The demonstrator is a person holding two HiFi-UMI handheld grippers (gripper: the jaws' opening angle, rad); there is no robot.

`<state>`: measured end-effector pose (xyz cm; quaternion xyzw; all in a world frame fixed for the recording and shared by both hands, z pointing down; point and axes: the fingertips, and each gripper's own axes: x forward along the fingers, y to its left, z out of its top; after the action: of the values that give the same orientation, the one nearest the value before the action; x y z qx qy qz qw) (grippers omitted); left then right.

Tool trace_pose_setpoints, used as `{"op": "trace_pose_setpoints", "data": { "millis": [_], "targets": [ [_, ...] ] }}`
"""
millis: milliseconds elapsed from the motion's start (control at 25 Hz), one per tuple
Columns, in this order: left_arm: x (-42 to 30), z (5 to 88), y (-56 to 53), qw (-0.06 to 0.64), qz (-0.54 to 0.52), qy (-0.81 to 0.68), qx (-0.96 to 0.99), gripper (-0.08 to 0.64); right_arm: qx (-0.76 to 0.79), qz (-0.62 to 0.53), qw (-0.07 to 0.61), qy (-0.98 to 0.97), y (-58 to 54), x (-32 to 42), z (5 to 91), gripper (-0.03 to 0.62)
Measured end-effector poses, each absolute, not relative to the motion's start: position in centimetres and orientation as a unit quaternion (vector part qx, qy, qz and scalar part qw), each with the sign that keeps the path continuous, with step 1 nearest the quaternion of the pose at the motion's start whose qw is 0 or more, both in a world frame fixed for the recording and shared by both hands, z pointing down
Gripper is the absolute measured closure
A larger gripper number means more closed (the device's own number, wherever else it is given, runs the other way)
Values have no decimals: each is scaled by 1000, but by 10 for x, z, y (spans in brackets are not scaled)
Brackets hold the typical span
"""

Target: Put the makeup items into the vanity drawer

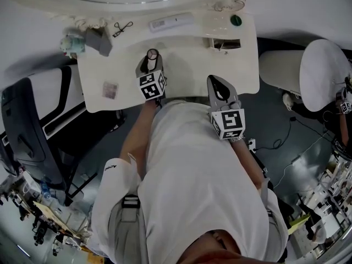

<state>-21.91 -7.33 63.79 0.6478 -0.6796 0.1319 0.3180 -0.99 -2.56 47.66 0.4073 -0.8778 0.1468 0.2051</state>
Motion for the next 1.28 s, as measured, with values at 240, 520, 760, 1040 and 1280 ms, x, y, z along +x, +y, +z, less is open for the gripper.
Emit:
{"op": "trace_pose_setpoints", "data": {
  "millis": [240, 520, 760, 1040, 1280],
  "targets": [
    [-165, 607, -71, 311, 114, -661, 673, 350, 406, 167, 184, -879, -22, 20, 477, 588],
    [-92, 593, -60, 310, 146, -616, 709, 350, 426, 195, 145, -871, -22, 61, 473, 584],
    [-29, 584, -58, 299, 171, -571, 745, 350, 421, 207, 129, -874, -28, 87, 470, 584],
    [25, 576, -79, 285, 180, -549, 765, 350, 438, 225, 112, -863, -39, 133, 471, 584],
    [65, 577, -105, 278, 183, -544, 770, 350, 446, 230, 109, -858, -54, 169, 473, 584]
  ]
}}
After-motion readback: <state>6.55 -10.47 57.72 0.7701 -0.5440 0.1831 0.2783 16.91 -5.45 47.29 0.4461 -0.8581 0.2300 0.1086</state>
